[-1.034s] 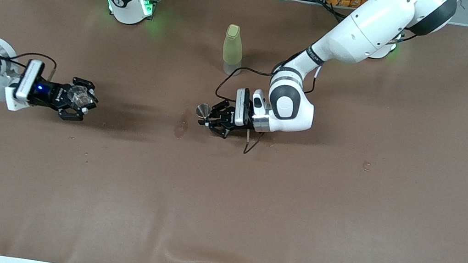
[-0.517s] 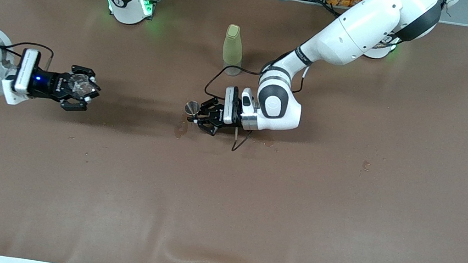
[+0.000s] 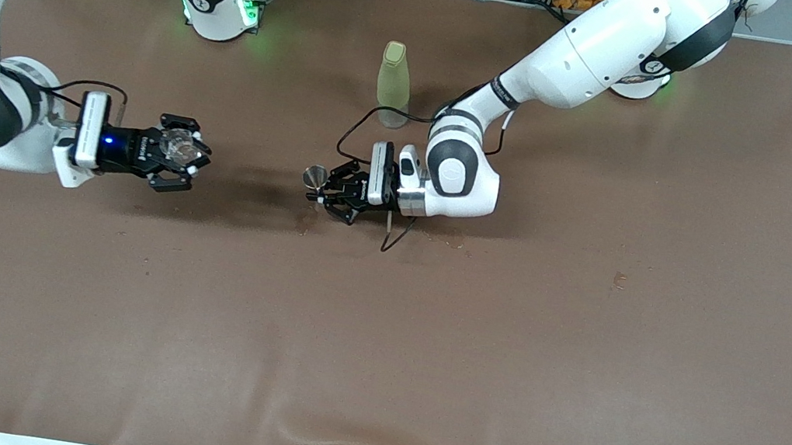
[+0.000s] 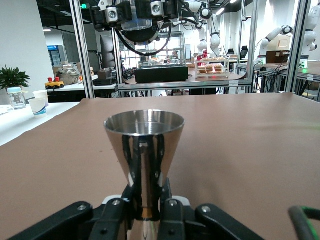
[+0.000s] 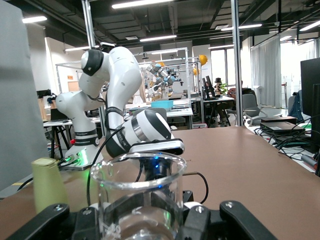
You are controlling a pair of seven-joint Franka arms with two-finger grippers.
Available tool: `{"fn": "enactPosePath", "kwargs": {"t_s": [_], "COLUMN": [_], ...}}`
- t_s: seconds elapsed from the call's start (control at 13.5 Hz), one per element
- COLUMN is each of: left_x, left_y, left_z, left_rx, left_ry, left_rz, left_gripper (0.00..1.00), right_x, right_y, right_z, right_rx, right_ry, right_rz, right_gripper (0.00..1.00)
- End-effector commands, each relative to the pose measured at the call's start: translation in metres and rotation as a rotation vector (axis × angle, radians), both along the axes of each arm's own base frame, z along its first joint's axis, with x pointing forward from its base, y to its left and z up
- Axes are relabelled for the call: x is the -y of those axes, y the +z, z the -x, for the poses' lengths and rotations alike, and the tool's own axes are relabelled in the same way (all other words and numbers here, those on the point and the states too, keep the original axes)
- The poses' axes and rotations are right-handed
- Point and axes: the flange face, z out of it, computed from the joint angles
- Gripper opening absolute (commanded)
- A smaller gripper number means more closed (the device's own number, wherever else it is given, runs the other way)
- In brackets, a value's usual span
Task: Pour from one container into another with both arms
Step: 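Lift the beaker with the right gripper above the jigger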
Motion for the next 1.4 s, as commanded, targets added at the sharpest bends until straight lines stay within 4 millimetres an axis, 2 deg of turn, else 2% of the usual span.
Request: {"fn": "enactPosePath", "kwargs": {"t_s": [0.0, 0.15, 0.52, 0.74, 0.96, 1.33], "left_x": [0.01, 0.01, 0.007, 0.005, 0.004, 0.001], "left_y": [-0.003, -0.003, -0.008, -0.011, -0.019, -0.019], "left_z": [-0.006, -0.007, -0.007, -0.008, -0.007, -0.009], "left_rx": [0.005, 0.007, 0.003, -0.002, -0.008, -0.003], "left_ry": [0.027, 0.029, 0.03, 0.033, 0.032, 0.031], "left_rz": [0.021, 0.023, 0.017, 0.013, 0.006, 0.003], "left_gripper": [0.0, 0.0, 0.0, 0.0, 0.0, 0.0], "right_x": [-0.03, -0.06, -0.111, -0.142, -0.16, -0.167], "right_y": [0.0, -0.006, -0.016, -0.024, -0.029, -0.04], "right_z": [0.017, 0.025, 0.036, 0.049, 0.061, 0.073], "right_rx": [-0.033, -0.047, -0.072, -0.1, -0.112, -0.136], "right_ry": [-0.05, -0.07, -0.091, -0.104, -0.106, -0.103], "right_rz": [-0.022, -0.049, -0.047, -0.056, -0.041, -0.032], "right_gripper": [0.0, 0.0, 0.0, 0.0, 0.0, 0.0]}}
